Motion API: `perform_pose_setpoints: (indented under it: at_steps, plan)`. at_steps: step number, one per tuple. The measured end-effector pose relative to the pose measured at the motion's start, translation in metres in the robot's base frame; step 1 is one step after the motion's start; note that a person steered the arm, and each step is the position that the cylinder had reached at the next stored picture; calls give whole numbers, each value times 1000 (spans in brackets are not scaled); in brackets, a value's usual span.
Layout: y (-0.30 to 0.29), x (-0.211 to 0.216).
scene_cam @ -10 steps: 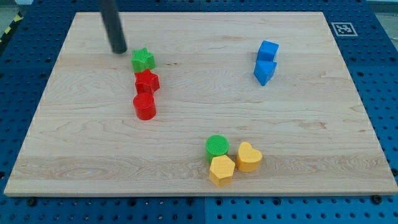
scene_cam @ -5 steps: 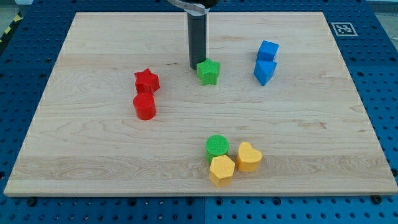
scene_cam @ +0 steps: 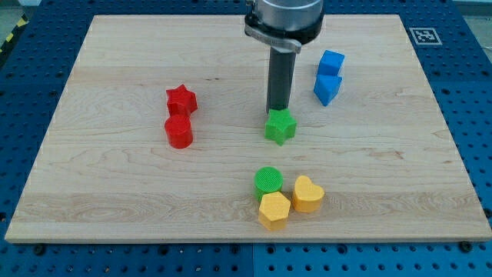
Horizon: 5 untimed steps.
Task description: Move the green star to the group of blocks
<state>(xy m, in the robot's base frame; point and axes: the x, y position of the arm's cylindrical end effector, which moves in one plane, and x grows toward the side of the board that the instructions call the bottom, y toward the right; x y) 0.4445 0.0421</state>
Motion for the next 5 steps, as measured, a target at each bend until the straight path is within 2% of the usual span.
perform_pose_setpoints:
  at_steps: [2,5]
  plan:
    - [11,39]
    - [50,66]
